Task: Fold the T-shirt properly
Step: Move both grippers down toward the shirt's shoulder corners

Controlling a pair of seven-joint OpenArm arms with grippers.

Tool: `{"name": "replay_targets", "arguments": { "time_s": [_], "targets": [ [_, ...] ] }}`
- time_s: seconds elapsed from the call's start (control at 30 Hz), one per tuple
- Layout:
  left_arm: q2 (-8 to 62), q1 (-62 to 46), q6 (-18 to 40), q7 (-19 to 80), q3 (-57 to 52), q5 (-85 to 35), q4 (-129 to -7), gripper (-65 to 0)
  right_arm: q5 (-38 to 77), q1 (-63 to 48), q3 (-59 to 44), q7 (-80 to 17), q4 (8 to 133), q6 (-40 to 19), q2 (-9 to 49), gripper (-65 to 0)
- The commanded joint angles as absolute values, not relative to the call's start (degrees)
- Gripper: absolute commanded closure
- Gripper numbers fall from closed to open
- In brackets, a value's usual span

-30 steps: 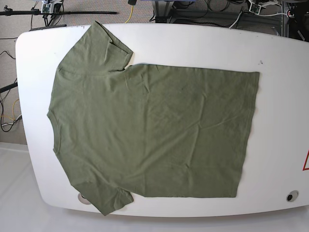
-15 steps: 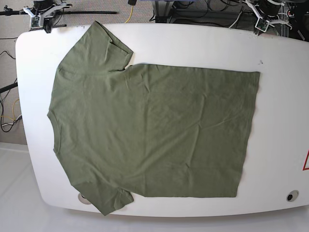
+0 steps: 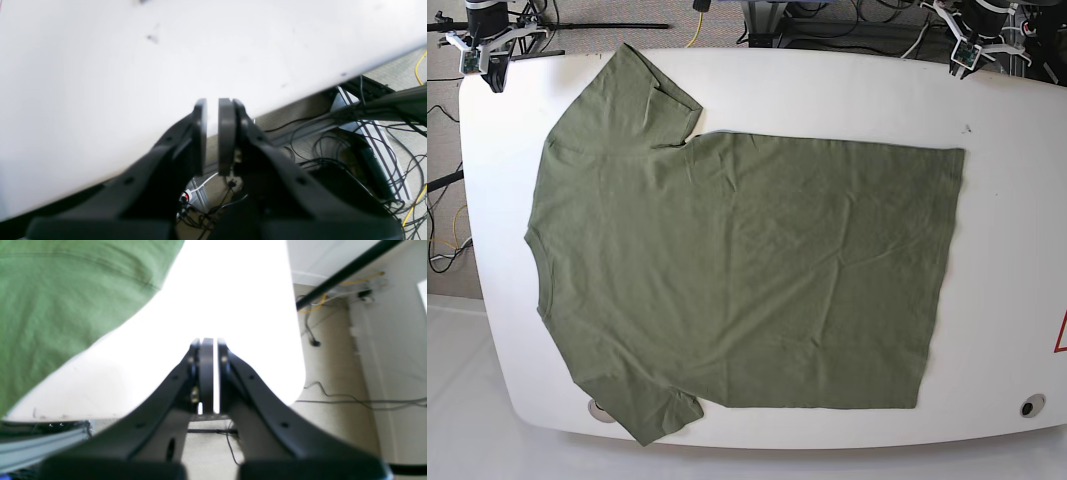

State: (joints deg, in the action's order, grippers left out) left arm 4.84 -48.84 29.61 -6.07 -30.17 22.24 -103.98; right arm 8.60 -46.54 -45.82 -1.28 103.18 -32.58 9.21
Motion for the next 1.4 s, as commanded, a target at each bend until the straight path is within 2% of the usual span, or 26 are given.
{"name": "replay_targets", "arguments": {
  "time_s": [0.0,0.2,0.27,0.4,0.47,0.53,0.67,0.87,1.2,1.37],
  "targets": [
    [4.84,-49.36,29.3,-7.88,-30.74,20.5,-105.57,-10.5,11.23,-48.16,-45.72,1.41,107.02,-33.1,9.92,-1.3],
    [4.97,-48.89,29.45,-9.34,-31.1,18.14,-105.92,-18.7,13.99,-47.86,-44.82,1.64,109.57,-32.39,9.7,-3.4],
    [5.13,-47.35,29.47,-8.87,-31.39,18.04,-105.33,-22.3,15.45,-47.27,-45.27,1.22,109.99,-32.84,9.45,-8.0],
    [5.25,-46.53,29.61,-8.25,-31.79,18.34,-105.01,-23.0,17.35,-45.98,-45.32,-0.1,109.86,-33.56,9.54,-11.9],
    [5.31,-46.32,29.59,-8.14,-31.82,18.49,-105.0,-22.7,18.16,-45.14,-45.21,-1.37,109.76,-34.2,9.61,-12.4],
    [6.9,-46.61,29.83,-7.35,-31.51,18.82,-104.89,-18.0,18.94,-42.17,-44.95,-5.92,107.96,-36.67,9.91,-10.5],
    [7.77,-46.52,29.72,-3.62,-31.34,19.32,-104.89,-8.9,18.88,-40.44,-45.17,-9.04,107.28,-38.38,9.82,-9.2],
    [6.88,-46.73,30.19,-4.19,-31.78,19.85,-104.63,-5.4,21.01,-36.92,-44.86,-13.96,105.63,-40.0,9.99,-8.5],
    [6.91,-46.83,31.15,-8.47,-31.75,19.84,-104.58,-12.2,26.72,-32.97,-44.8,-20.45,106.11,-40.0,10.12,-9.1],
    [6.83,-46.72,32.53,-10.24,-31.96,19.72,-104.35,-13.2,27.58,-32.06,-45.13,-21.29,106.67,-40.0,9.99,-9.1]
  ]
}}
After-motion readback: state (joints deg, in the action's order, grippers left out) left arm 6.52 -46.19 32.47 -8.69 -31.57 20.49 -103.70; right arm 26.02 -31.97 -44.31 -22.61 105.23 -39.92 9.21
